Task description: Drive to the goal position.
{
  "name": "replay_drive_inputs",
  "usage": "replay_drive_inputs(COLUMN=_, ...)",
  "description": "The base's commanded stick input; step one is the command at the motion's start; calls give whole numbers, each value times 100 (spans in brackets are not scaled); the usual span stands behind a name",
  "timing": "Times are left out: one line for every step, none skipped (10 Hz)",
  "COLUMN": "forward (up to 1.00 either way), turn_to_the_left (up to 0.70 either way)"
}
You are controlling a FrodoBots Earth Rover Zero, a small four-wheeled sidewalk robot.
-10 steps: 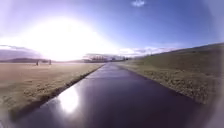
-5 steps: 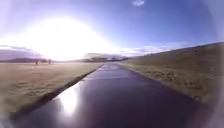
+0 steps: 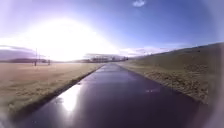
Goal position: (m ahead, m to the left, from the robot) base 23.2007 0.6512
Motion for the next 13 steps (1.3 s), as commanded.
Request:
replay_drive_inputs(forward=100, turn_to_the_left=-29)
replay_drive_inputs(forward=100, turn_to_the_left=-8)
replay_drive_inputs(forward=100, turn_to_the_left=0)
replay_drive_inputs(forward=100, turn_to_the_left=0)
replay_drive_inputs(forward=100, turn_to_the_left=0)
replay_drive_inputs(forward=100, turn_to_the_left=0)
replay_drive_inputs(forward=100, turn_to_the_left=0)
replay_drive_inputs(forward=100, turn_to_the_left=0)
replay_drive_inputs(forward=100, turn_to_the_left=0)
replay_drive_inputs(forward=100, turn_to_the_left=0)
replay_drive_inputs(forward=100, turn_to_the_left=0)
replay_drive_inputs(forward=100, turn_to_the_left=0)
replay_drive_inputs(forward=100, turn_to_the_left=0)
